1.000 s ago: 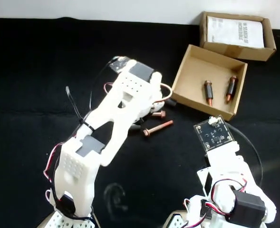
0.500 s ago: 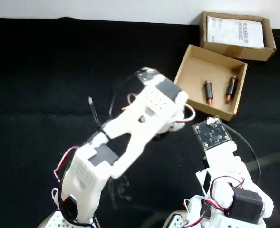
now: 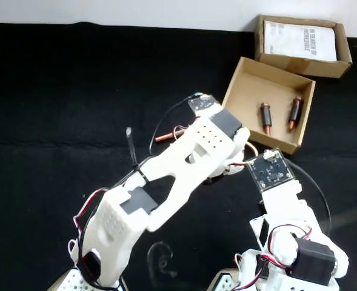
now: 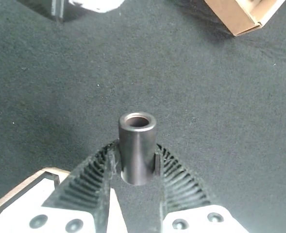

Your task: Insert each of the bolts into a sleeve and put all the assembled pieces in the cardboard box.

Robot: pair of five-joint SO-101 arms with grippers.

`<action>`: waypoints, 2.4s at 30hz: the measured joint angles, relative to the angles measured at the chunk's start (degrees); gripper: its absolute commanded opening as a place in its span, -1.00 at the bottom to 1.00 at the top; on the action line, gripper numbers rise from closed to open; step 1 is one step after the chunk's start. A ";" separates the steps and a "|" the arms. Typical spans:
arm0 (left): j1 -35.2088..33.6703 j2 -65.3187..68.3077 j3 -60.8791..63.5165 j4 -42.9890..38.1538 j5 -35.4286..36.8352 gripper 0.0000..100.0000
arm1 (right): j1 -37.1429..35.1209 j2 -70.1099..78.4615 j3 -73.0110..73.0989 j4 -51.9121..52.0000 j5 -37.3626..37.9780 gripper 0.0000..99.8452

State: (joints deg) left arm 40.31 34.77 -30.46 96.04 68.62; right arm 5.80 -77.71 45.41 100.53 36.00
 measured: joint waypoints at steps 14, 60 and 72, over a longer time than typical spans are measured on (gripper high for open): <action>-8.79 16.26 -12.22 -1.05 -0.70 -0.98 | 0.00 0.00 0.00 0.00 0.00 -0.99; -17.76 26.90 -37.98 4.40 -1.58 -0.70 | 0.00 11.78 0.00 -9.93 -0.18 -0.99; -18.55 26.90 -37.98 1.76 -1.58 -0.70 | 0.00 11.78 0.00 -9.93 -0.18 -0.99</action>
State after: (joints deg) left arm 21.76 61.67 -68.44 97.80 67.03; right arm 5.80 -65.93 45.41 90.59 35.82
